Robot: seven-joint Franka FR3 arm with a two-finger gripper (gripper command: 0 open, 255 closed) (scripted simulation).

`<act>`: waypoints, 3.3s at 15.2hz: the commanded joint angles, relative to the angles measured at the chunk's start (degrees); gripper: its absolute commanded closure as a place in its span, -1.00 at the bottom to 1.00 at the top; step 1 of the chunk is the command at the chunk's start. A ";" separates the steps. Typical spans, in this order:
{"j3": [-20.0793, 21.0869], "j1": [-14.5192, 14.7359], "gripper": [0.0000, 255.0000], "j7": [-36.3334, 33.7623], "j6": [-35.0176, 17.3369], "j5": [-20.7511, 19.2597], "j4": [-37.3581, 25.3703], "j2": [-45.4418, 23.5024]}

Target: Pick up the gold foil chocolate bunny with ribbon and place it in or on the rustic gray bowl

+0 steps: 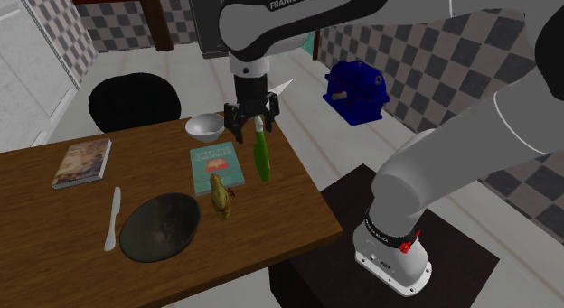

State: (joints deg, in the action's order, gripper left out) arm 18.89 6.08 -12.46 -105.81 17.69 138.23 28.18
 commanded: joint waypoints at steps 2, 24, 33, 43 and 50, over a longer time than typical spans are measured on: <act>2.88 0.64 -1.00 -3.22 -4.31 1.55 -0.83 -4.59; 11.10 2.53 -1.00 -13.18 -21.30 1.34 -3.69 -22.95; 11.09 2.53 1.00 -13.17 -21.29 1.35 -3.67 -22.93; 10.33 2.38 1.00 -13.50 -14.69 1.89 -6.78 -19.23; 9.59 2.23 1.00 -14.01 -9.07 2.01 -10.10 -16.77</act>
State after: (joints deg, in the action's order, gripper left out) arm 28.68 8.38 -26.52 -115.76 19.69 128.60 11.02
